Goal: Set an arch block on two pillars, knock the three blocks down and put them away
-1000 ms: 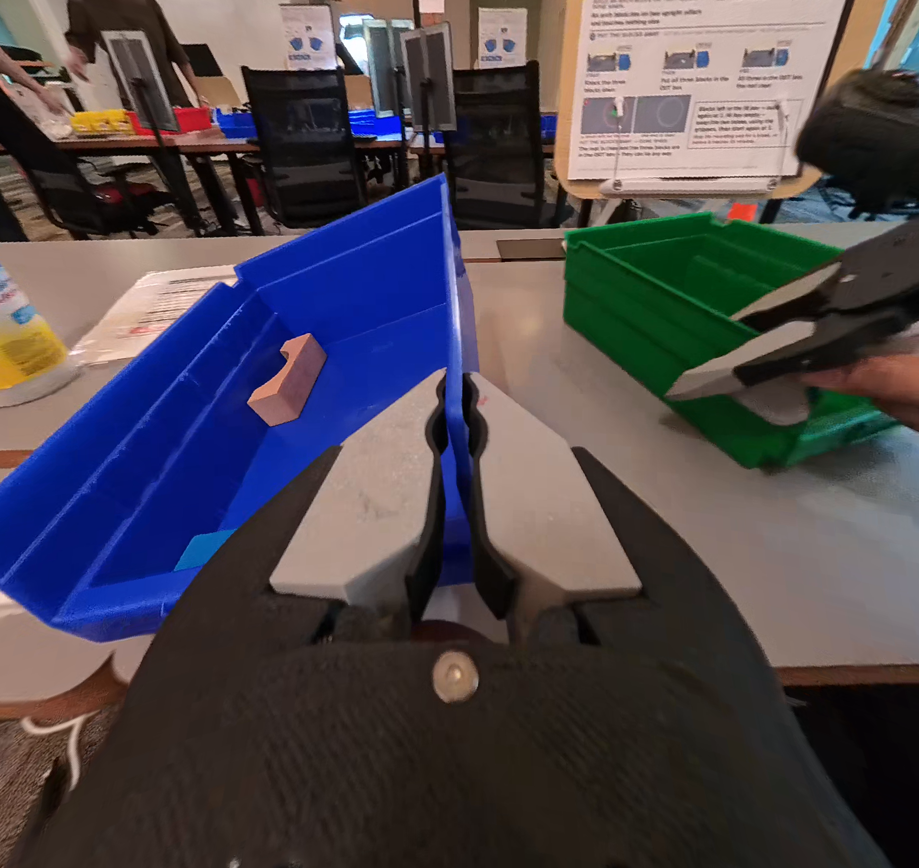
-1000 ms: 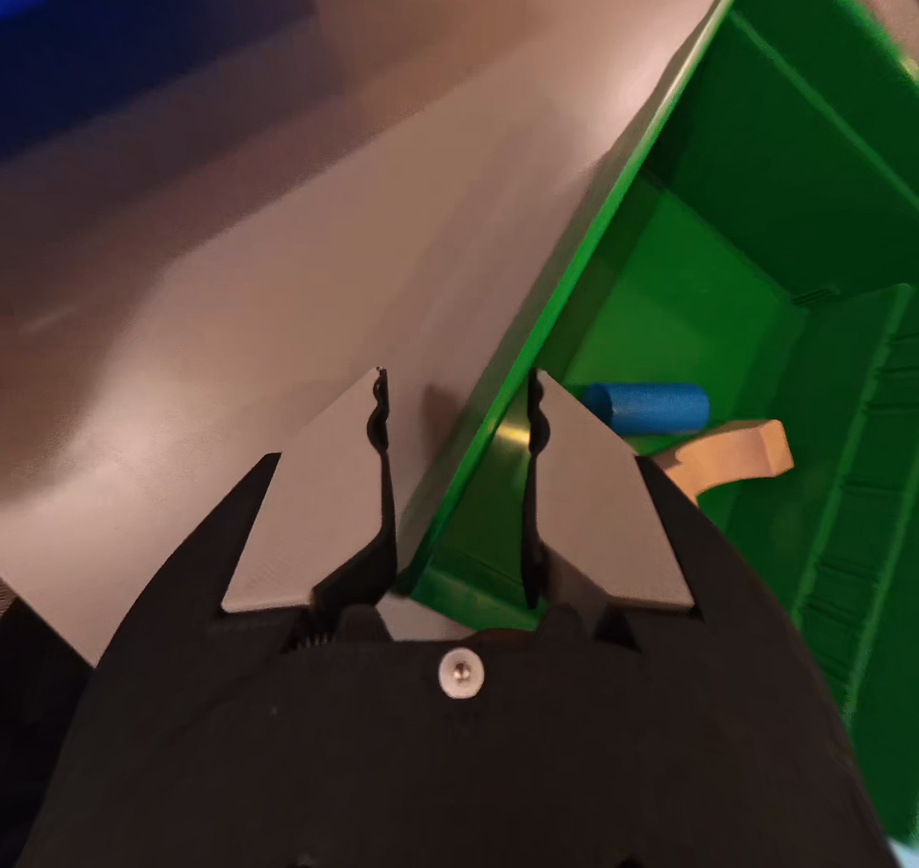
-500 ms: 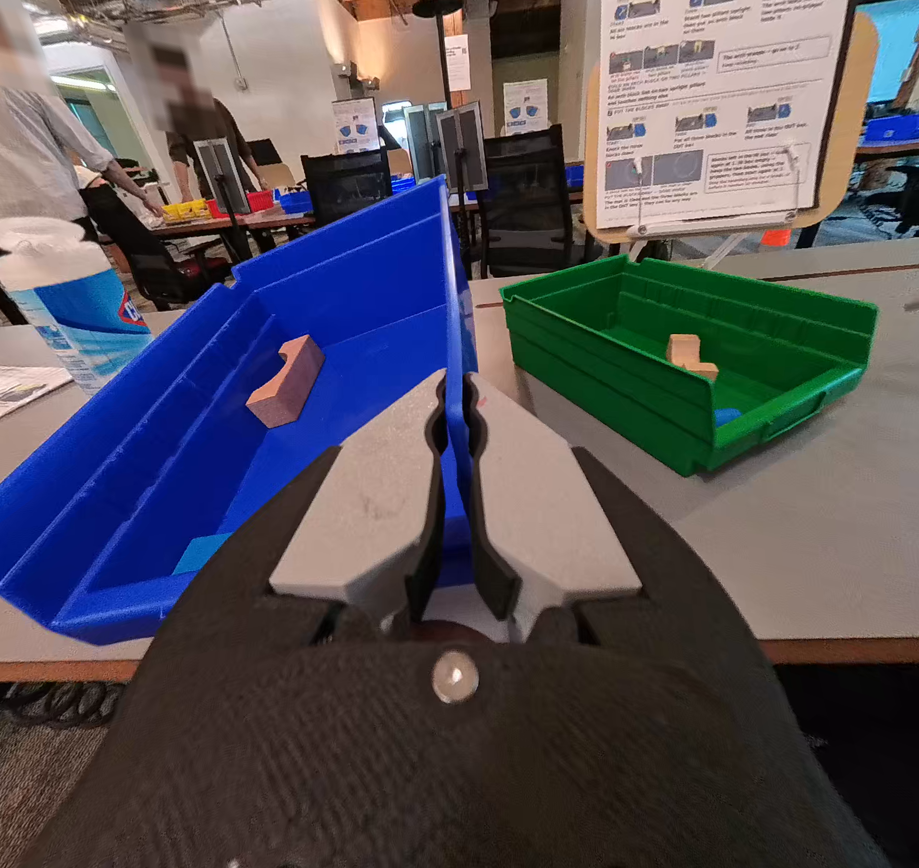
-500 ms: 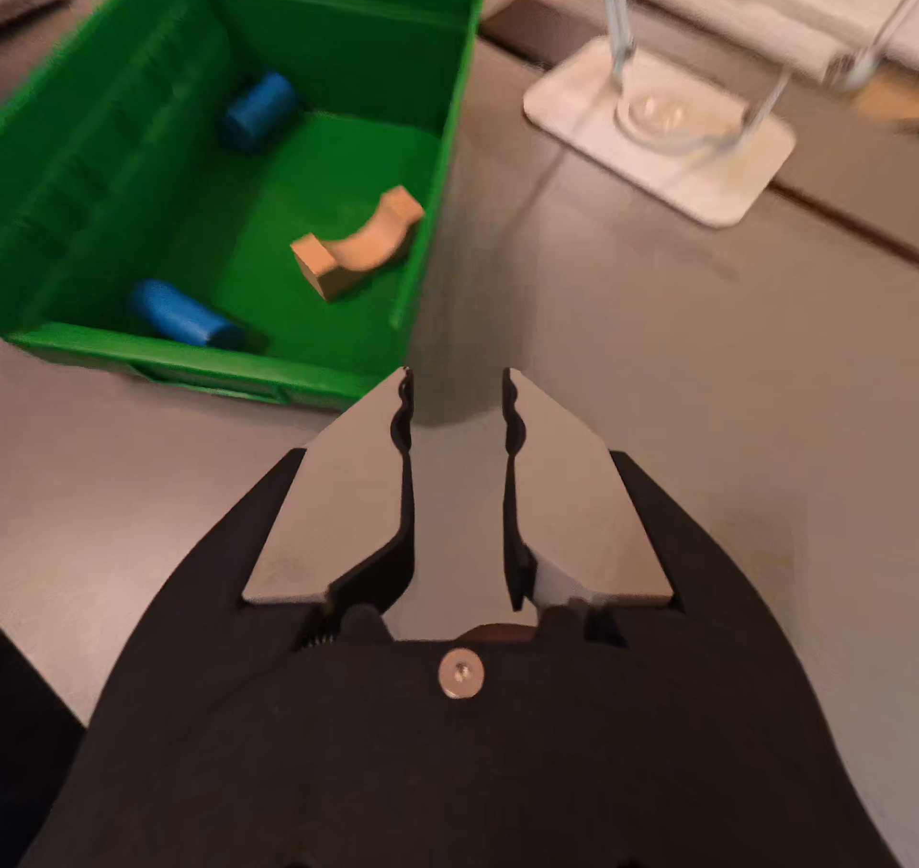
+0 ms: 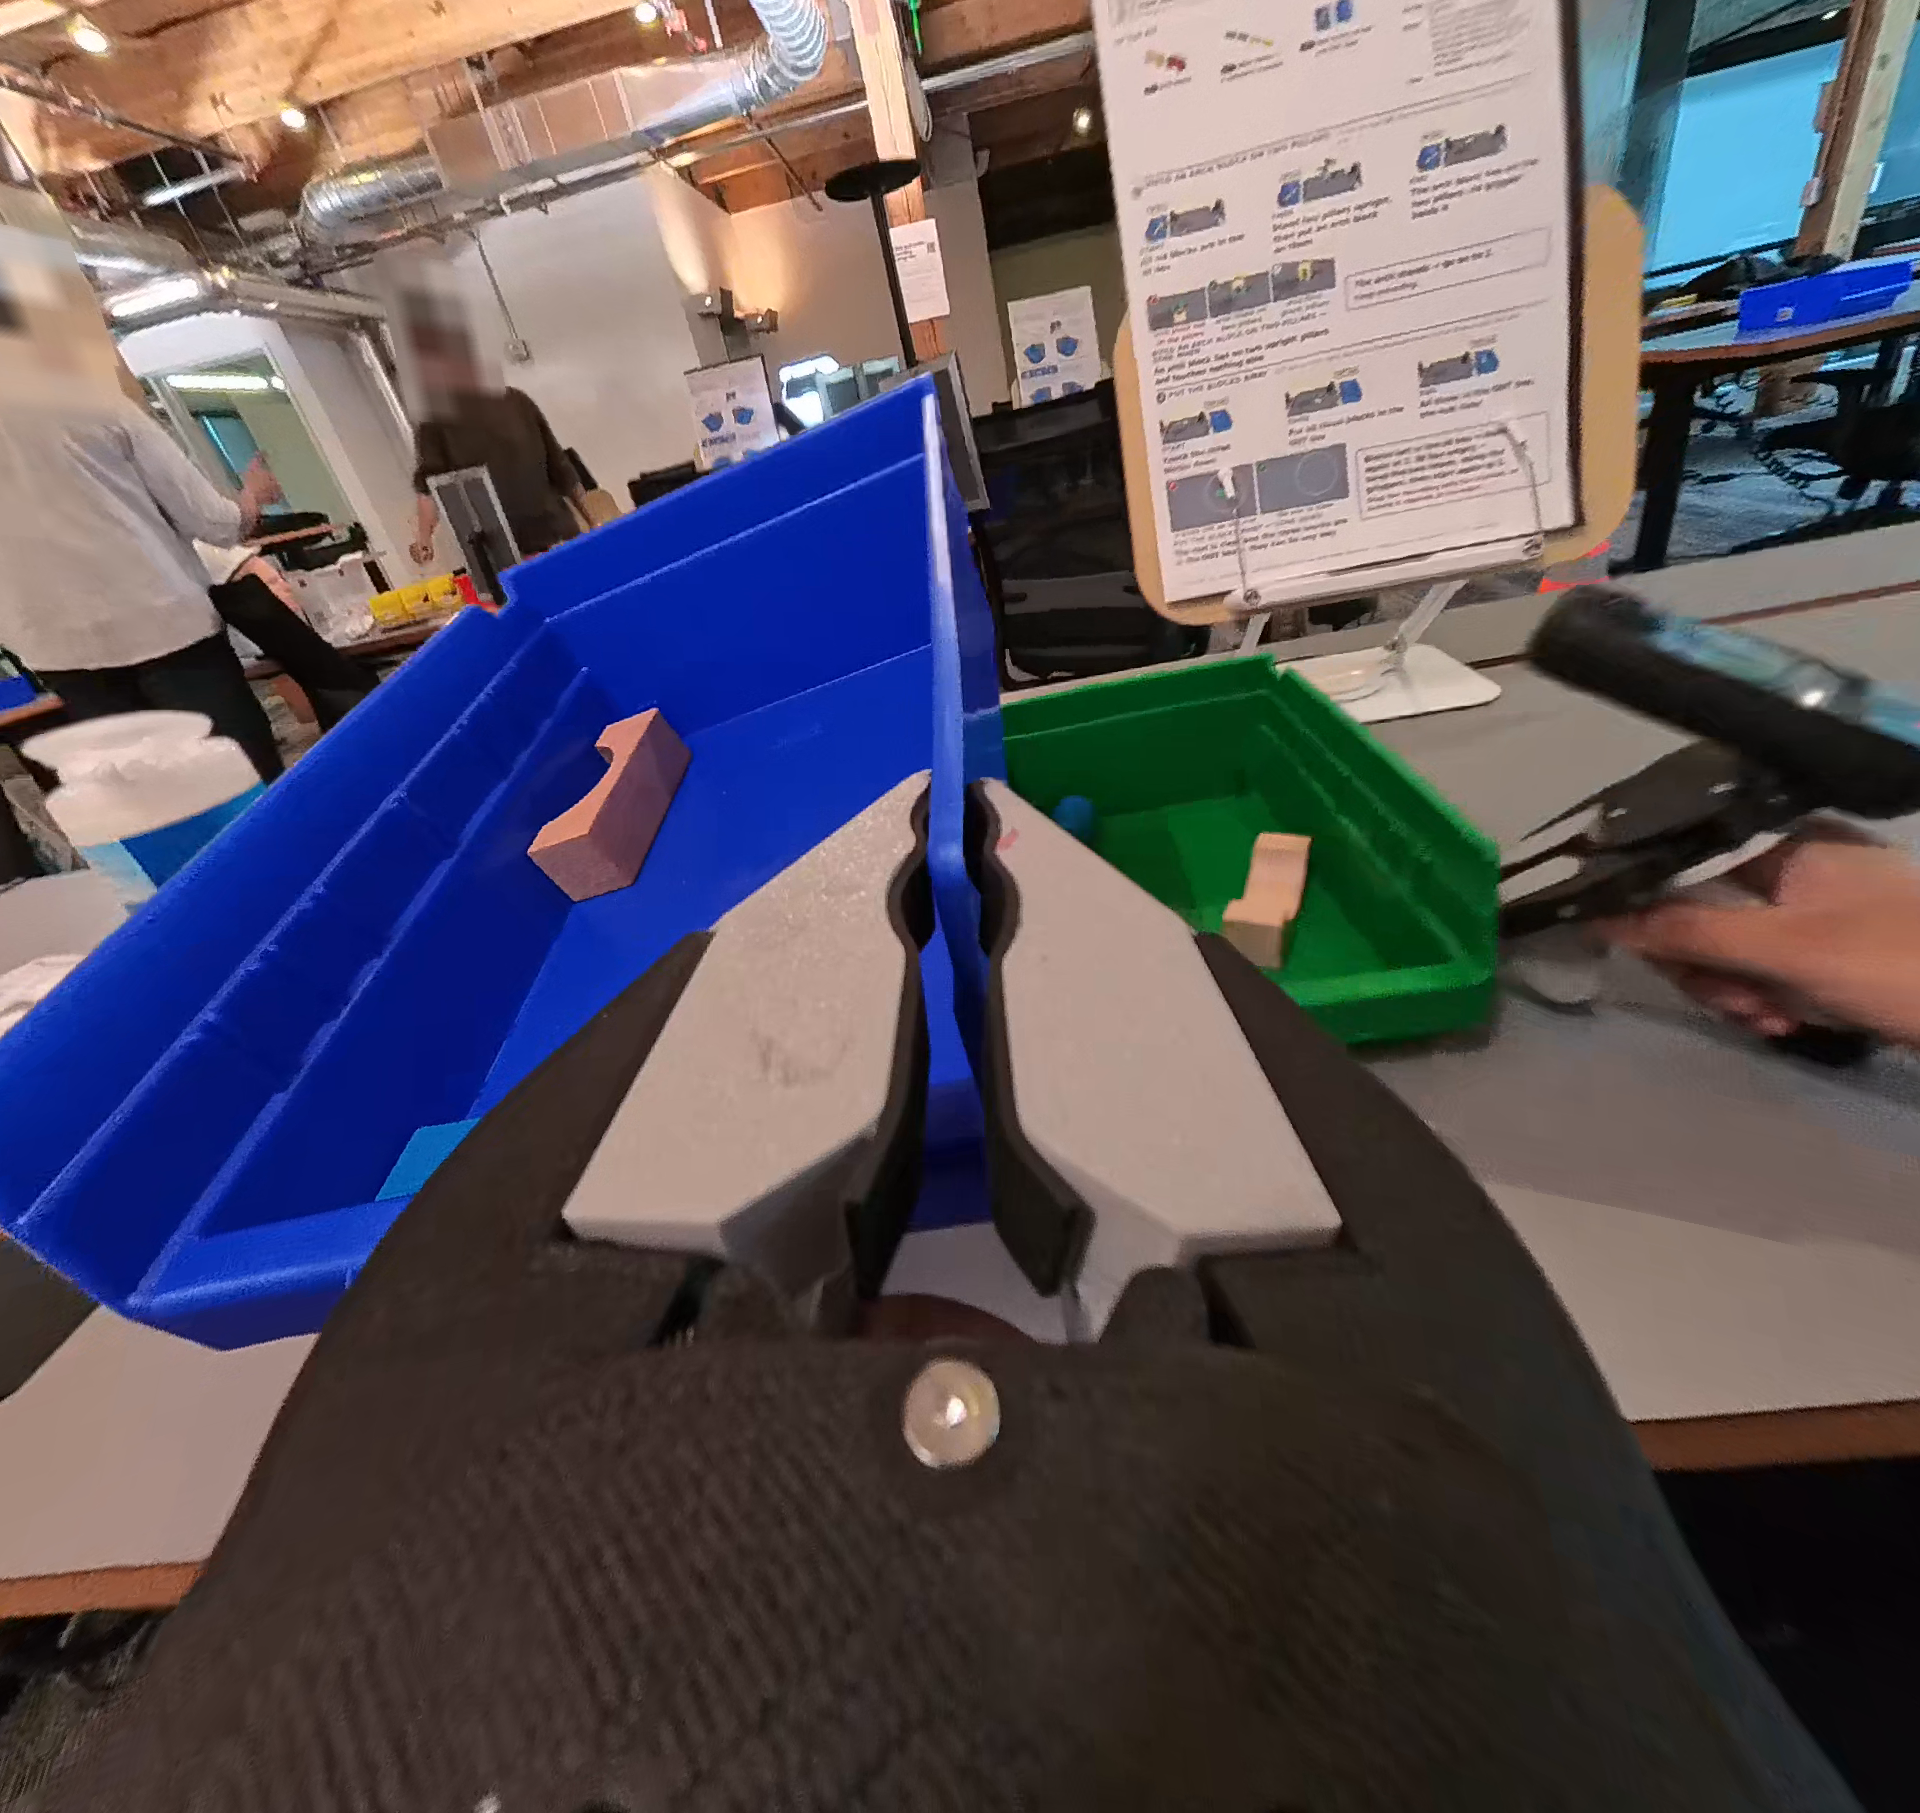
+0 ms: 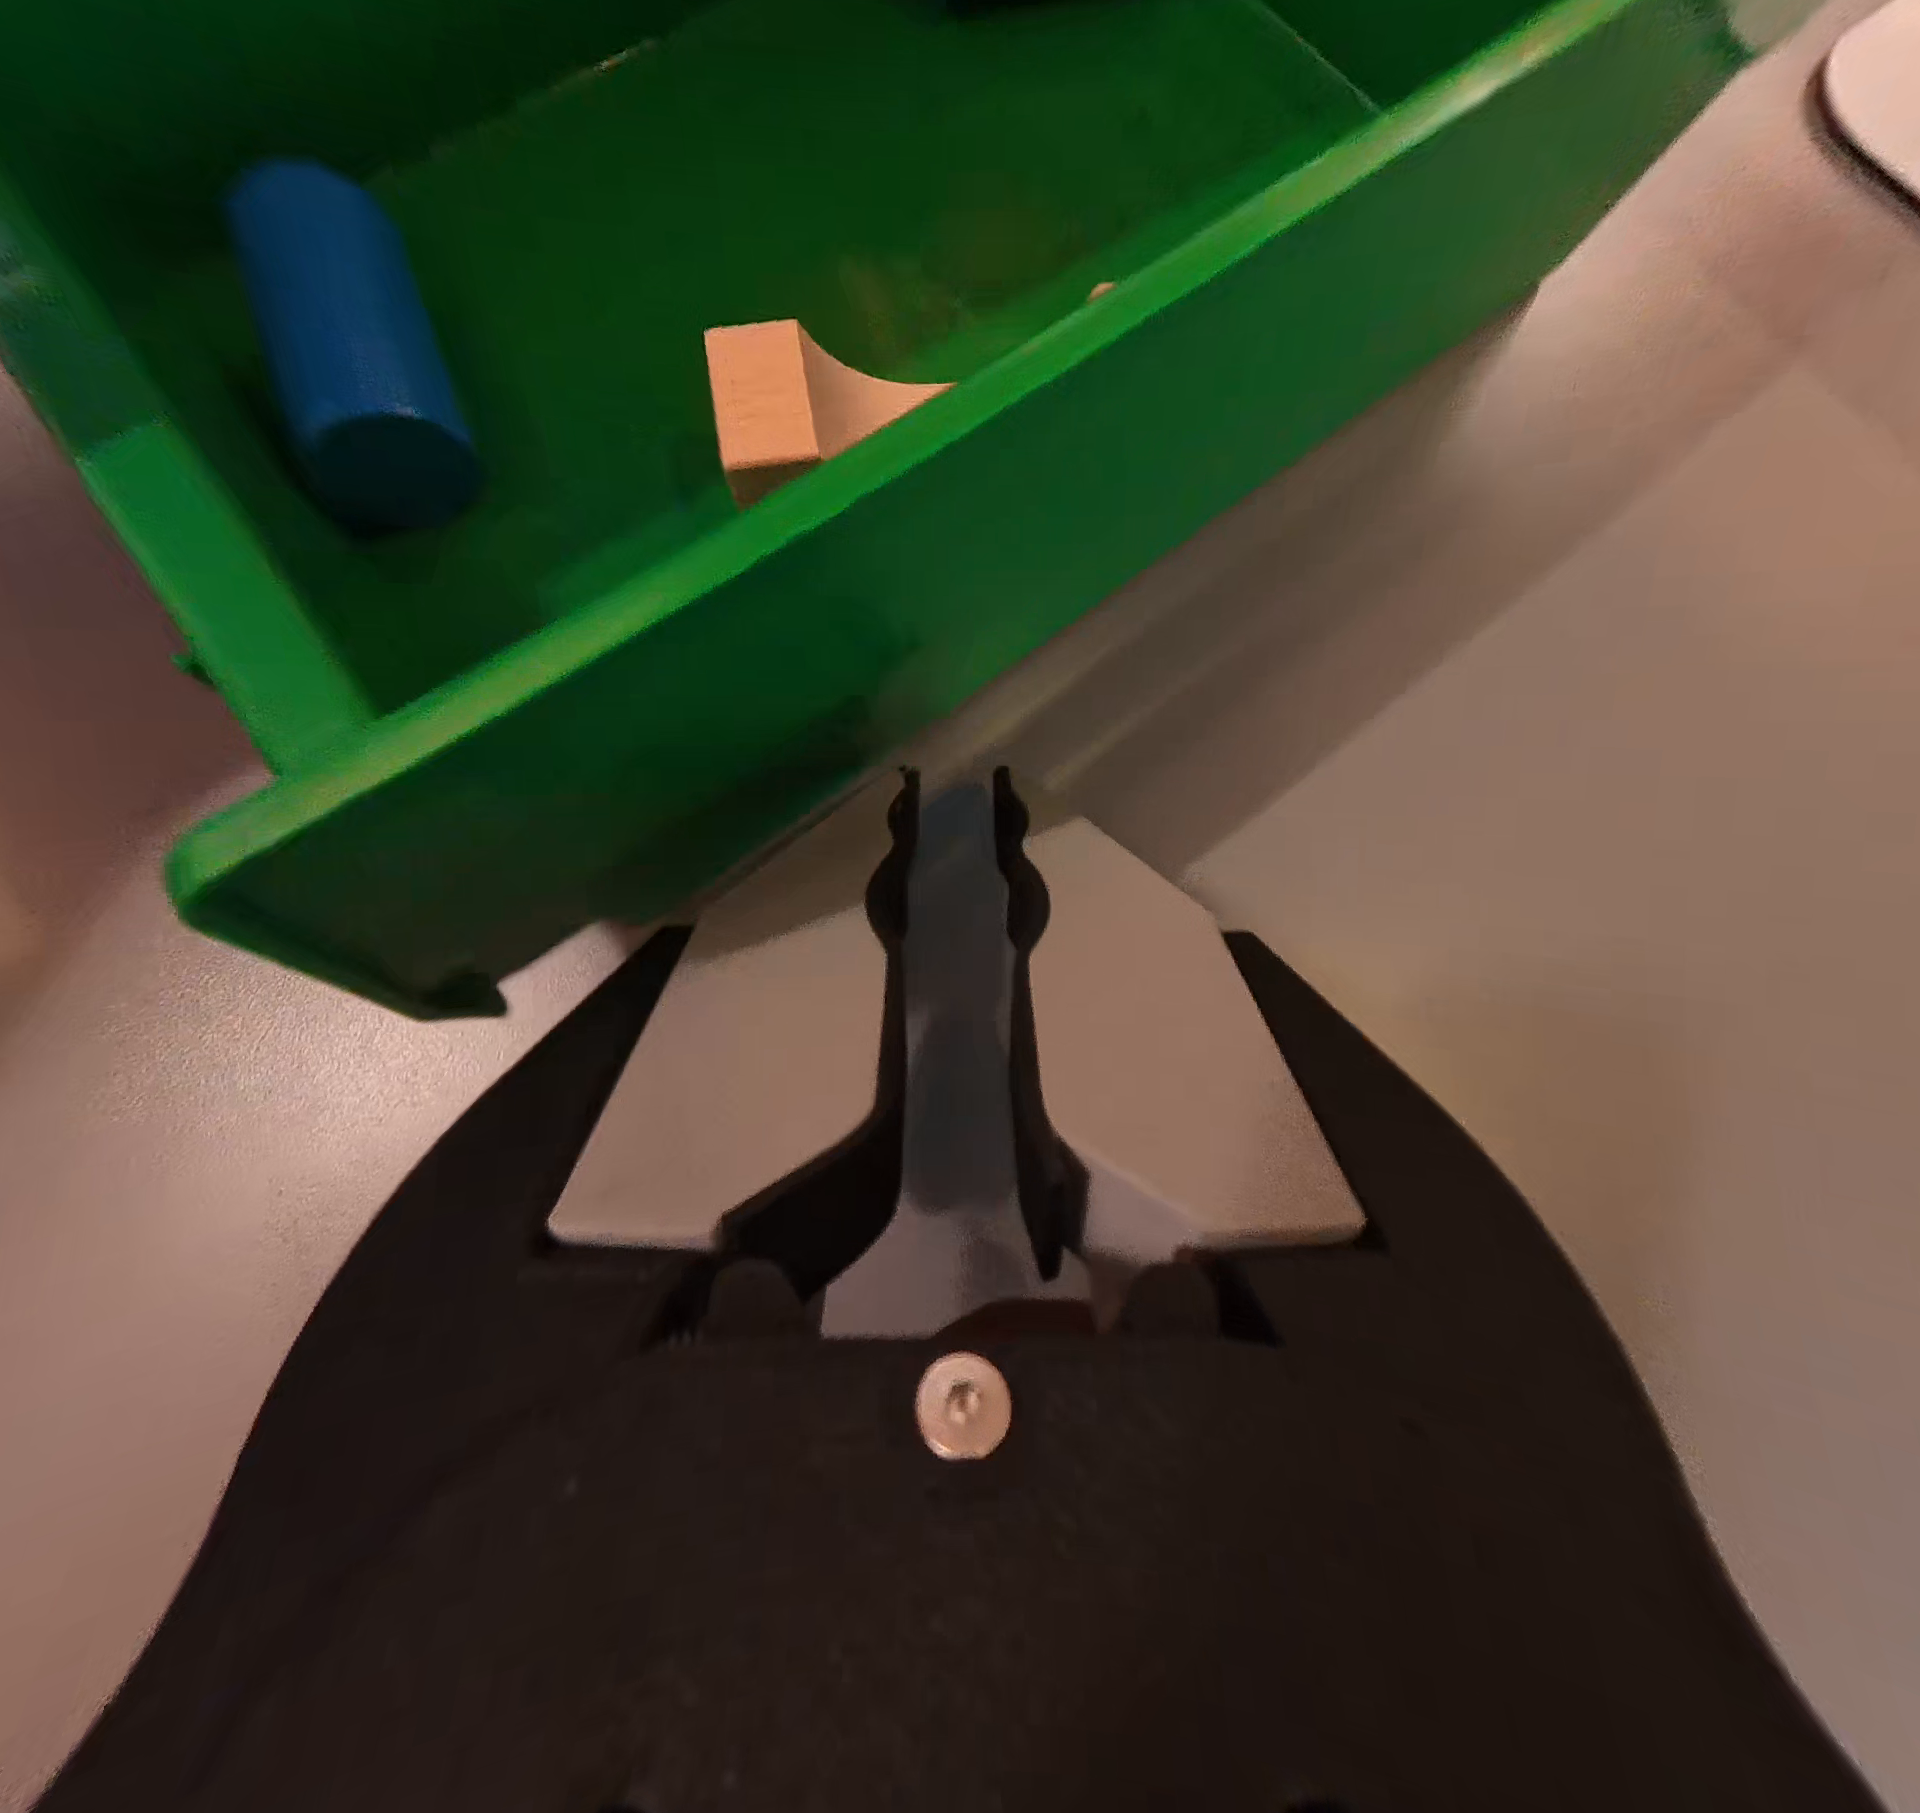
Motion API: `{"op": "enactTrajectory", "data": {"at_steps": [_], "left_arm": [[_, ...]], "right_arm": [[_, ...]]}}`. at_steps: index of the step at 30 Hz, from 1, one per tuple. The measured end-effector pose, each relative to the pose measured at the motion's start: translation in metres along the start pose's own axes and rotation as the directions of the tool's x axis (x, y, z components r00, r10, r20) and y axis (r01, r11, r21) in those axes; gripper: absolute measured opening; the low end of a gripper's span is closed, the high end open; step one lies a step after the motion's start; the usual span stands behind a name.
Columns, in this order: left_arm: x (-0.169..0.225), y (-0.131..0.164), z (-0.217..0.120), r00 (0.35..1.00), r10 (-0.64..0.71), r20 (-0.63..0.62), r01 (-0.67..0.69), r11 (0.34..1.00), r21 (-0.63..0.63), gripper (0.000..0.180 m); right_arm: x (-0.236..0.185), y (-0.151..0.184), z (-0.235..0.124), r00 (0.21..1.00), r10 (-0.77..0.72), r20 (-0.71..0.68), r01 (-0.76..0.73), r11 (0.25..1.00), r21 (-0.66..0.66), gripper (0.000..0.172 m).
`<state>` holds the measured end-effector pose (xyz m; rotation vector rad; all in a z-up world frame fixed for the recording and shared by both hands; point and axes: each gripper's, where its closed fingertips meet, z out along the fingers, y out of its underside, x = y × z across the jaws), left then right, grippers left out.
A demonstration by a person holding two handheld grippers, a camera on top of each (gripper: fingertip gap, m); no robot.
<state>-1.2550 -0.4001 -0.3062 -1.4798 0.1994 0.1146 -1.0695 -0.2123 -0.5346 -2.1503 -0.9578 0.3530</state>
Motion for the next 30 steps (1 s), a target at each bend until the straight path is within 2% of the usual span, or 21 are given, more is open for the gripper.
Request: {"op": "enactTrajectory", "data": {"at_steps": [4, 10, 15, 19, 25, 30], "left_arm": [[0.018, -0.027, -0.013, 0.998, 0.024, -0.049, -0.021, 0.998, 0.065, 0.001], [0.068, -0.055, -0.019, 0.986, 0.069, -0.15, -0.046, 0.988, 0.15, 0.001], [0.127, -0.065, -0.007, 0.961, 0.103, -0.258, -0.058, 0.983, 0.176, 0.001], [0.187, -0.069, -0.001, 0.917, 0.117, -0.382, -0.044, 0.98, 0.193, 0.001], [0.284, -0.061, 0.006, 0.832, 0.142, -0.536, -0.037, 0.979, 0.203, 0.002], [0.357, -0.021, 0.028, 0.8, 0.107, -0.59, -0.028, 0.989, 0.143, 0.002]], "right_arm": [[0.001, -0.01, -0.02, 0.999, -0.05, -0.013, 0.051, 0.994, 0.102, 0.014], [0.045, 0.011, -0.059, 0.998, 0.065, -0.001, -0.063, 0.975, 0.211, 0.021], [0.082, 0.036, -0.096, 0.989, 0.147, -0.015, -0.138, 0.957, 0.254, 0.025], [0.098, 0.047, -0.139, 0.99, 0.138, -0.028, -0.124, 0.949, 0.291, 0.026], [0.137, 0.057, -0.225, 0.982, 0.159, -0.105, -0.111, 0.924, 0.367, 0.028], [0.179, 0.074, -0.292, 0.948, 0.296, -0.118, -0.214, 0.867, 0.45, 0.029]]}}
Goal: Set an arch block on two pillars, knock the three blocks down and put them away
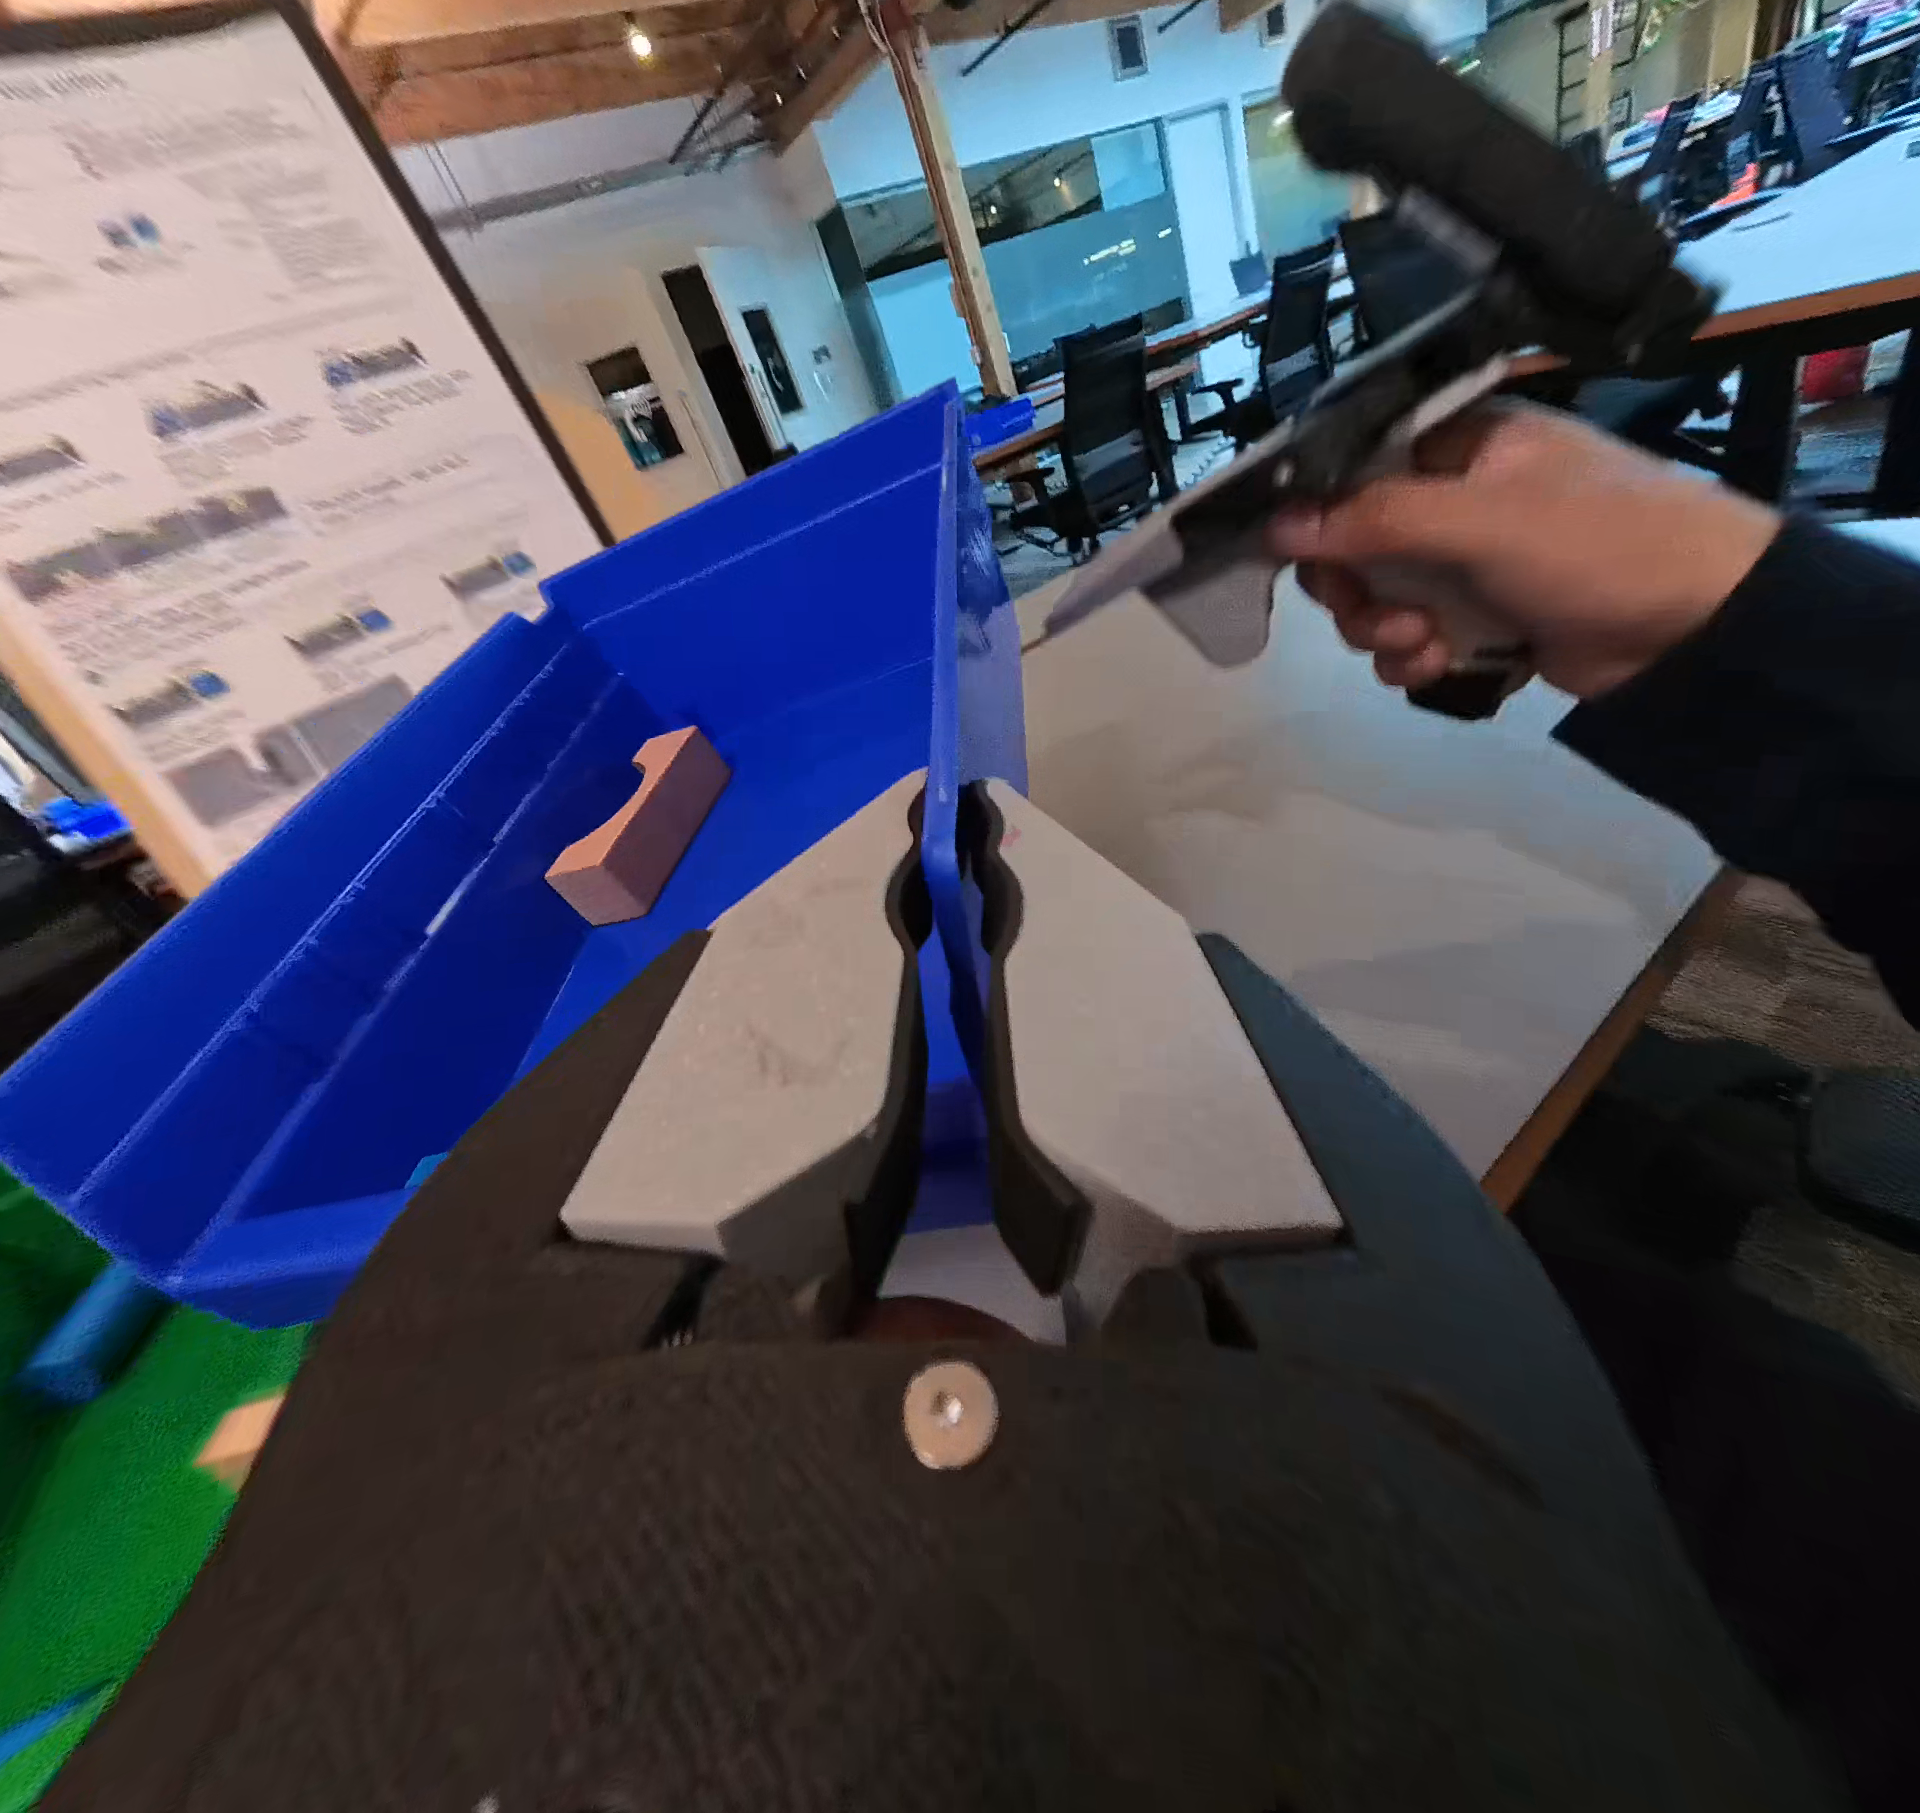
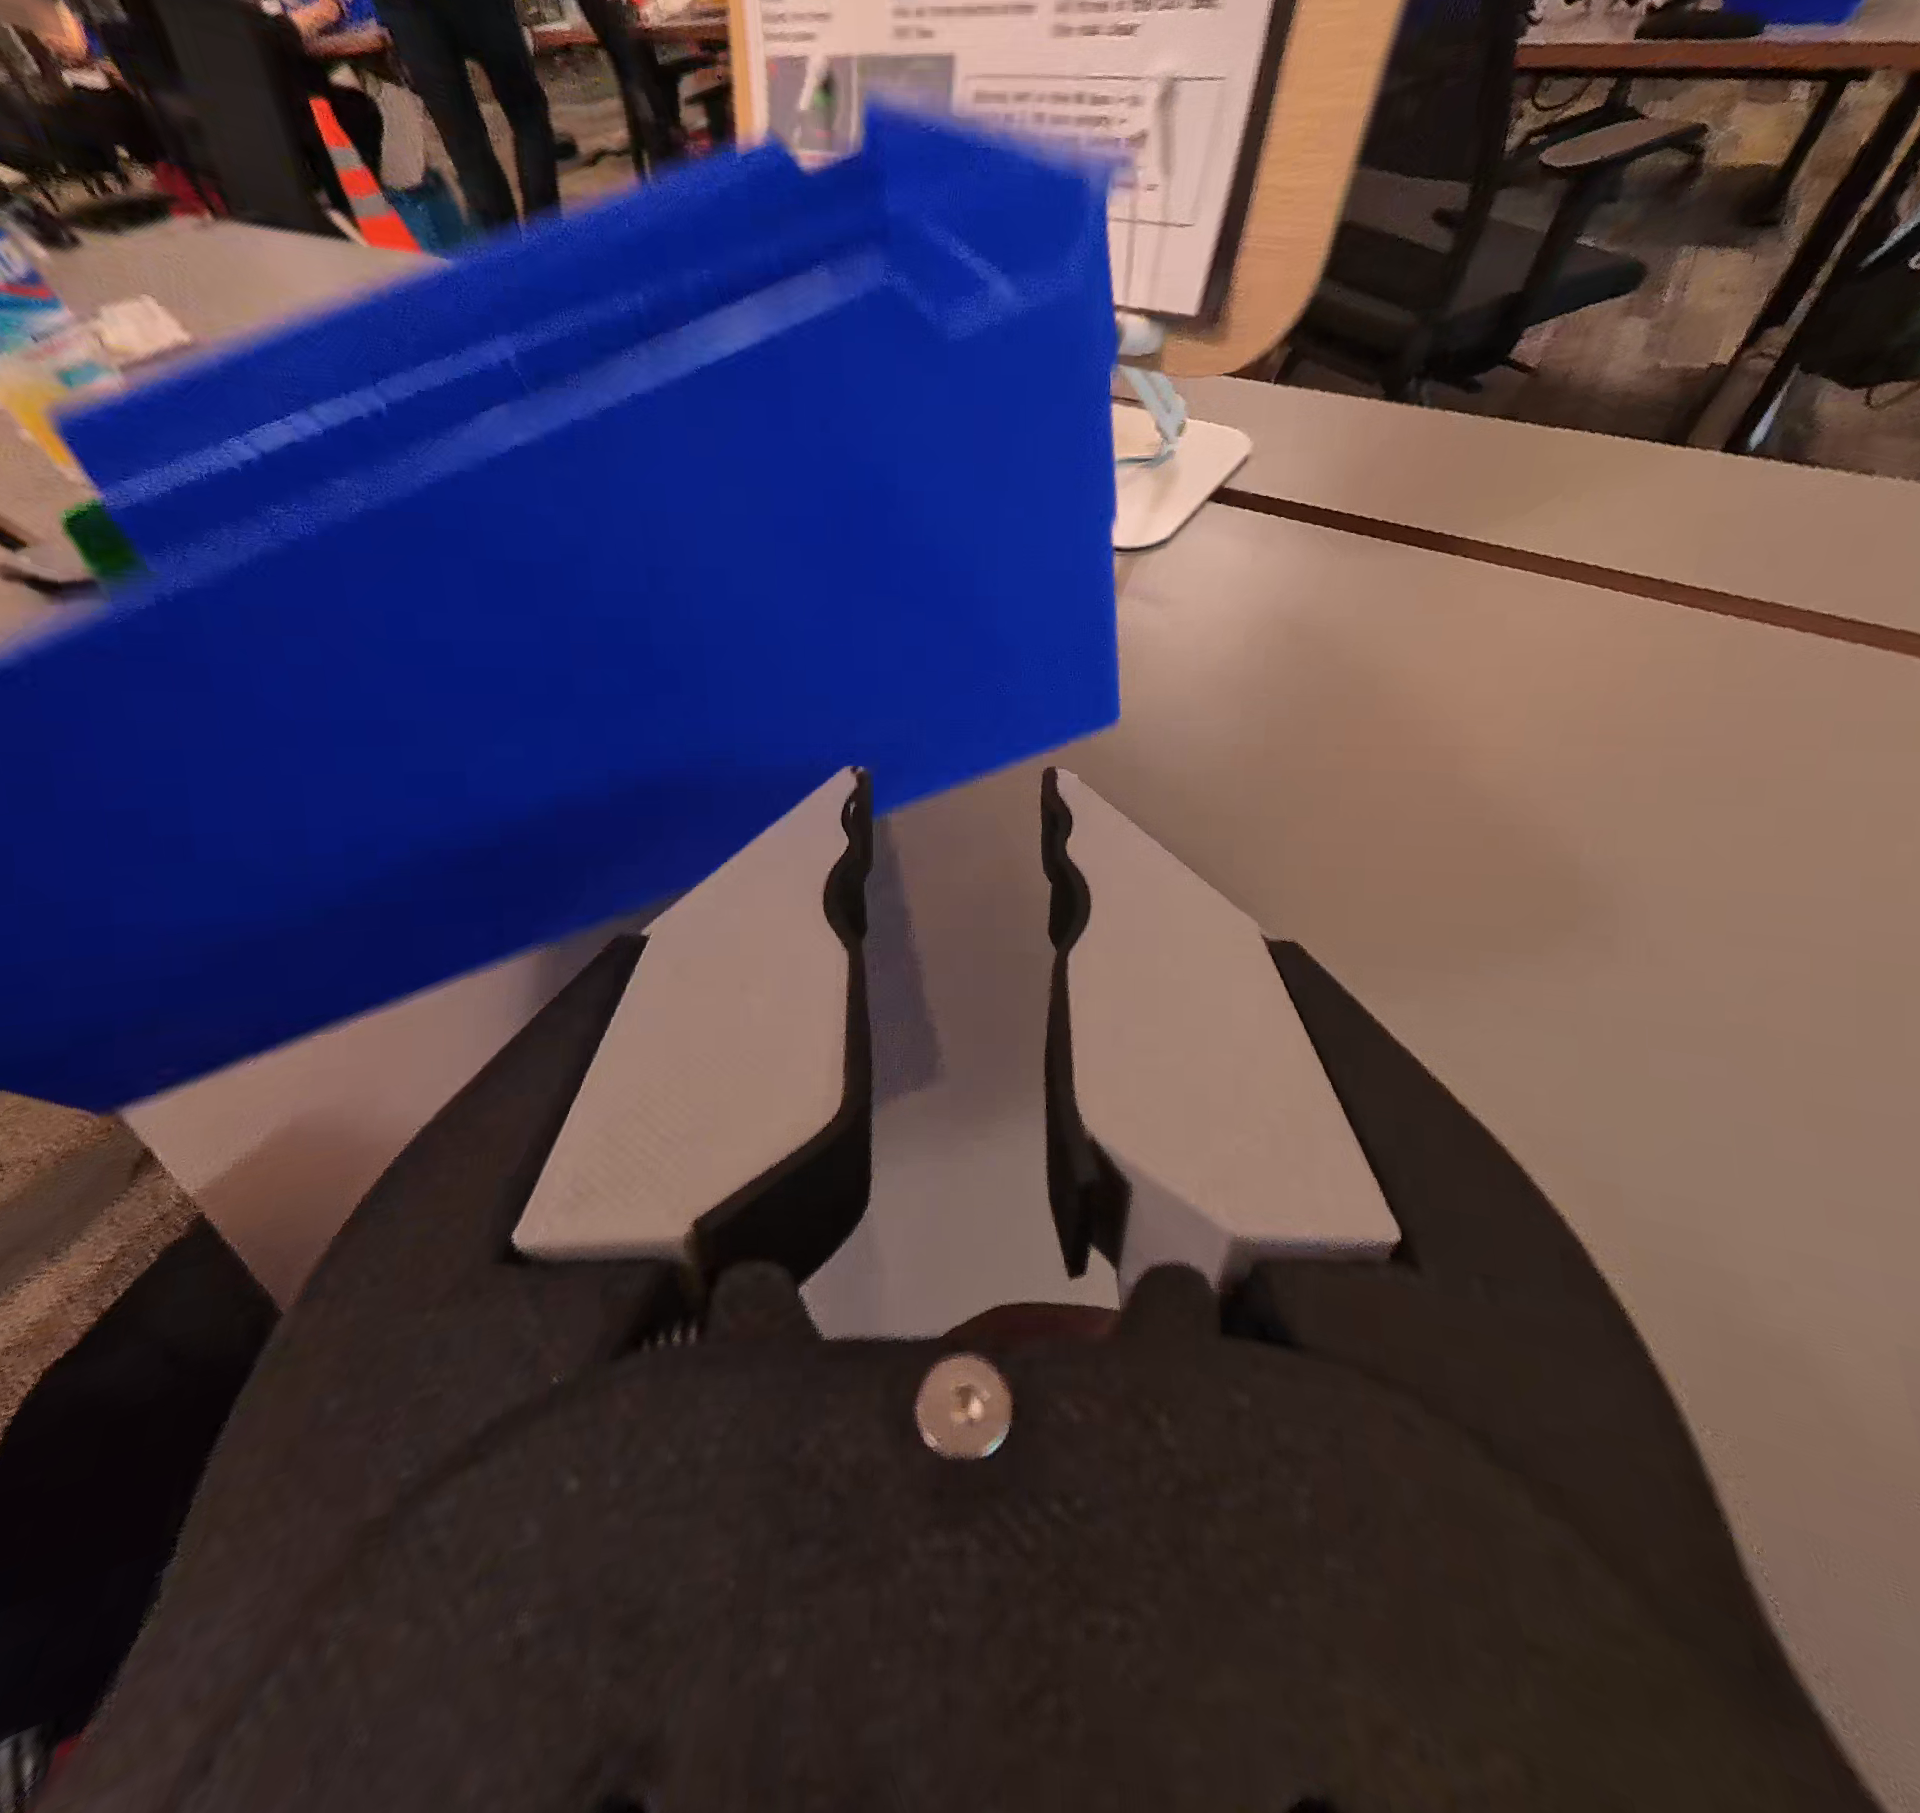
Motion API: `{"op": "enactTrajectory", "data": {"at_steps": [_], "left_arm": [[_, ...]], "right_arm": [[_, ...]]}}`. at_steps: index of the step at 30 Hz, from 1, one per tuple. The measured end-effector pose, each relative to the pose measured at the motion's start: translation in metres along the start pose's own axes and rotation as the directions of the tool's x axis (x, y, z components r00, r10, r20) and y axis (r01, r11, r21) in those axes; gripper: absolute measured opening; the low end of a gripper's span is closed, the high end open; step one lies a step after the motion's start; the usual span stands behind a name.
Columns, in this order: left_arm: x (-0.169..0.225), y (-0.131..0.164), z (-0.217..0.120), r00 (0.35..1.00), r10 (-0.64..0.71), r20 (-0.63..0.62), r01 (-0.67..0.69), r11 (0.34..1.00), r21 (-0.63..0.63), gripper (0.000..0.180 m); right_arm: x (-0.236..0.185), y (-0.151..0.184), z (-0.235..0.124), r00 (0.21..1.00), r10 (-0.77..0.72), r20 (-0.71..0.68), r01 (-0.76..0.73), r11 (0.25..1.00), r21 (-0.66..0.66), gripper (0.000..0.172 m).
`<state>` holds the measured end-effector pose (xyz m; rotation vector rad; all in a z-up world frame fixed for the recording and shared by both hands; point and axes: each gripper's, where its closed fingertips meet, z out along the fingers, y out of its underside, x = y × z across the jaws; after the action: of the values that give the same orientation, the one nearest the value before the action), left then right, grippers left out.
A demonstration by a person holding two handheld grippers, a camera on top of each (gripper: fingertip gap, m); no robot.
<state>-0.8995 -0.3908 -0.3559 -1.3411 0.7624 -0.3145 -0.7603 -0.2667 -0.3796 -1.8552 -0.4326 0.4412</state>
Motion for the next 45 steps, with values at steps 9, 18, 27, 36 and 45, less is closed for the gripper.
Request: {"op": "enactTrajectory", "data": {"at_steps": [9, 18, 27, 36, 45], "left_arm": [[0.066, 0.078, 0.077, 0.996, -0.084, -0.026, 0.079, 0.987, -0.136, 0.002], [0.078, 0.065, 0.069, 0.971, -0.204, -0.124, 0.189, 0.974, -0.124, 0.009], [0.025, 0.073, 0.043, 0.987, -0.148, -0.061, 0.136, 0.976, -0.171, 0.03], [-0.023, 0.139, 0.03, 0.983, -0.172, -0.061, 0.13, 0.894, -0.428, 0.039], [0.026, 0.142, 0.052, 0.899, -0.386, -0.207, 0.252, 0.842, -0.476, 0.0]], "right_arm": [[-0.014, 0.019, -0.002, 0.988, 0.051, 0.149, -0.038, 0.995, -0.088, 0.035], [-0.057, 0.063, 0.027, 0.962, -0.18, 0.207, 0.235, 0.93, -0.282, 0.036], [-0.02, 0.076, 0.024, 0.969, -0.237, 0.067, 0.245, 0.895, -0.372, 0.029], [-0.069, 0.051, 0.012, 0.95, -0.247, 0.193, 0.293, 0.919, -0.263, 0.033], [-0.131, 0.06, 0.008, 0.89, -0.362, 0.279, 0.437, 0.851, -0.291, 0.038]]}}
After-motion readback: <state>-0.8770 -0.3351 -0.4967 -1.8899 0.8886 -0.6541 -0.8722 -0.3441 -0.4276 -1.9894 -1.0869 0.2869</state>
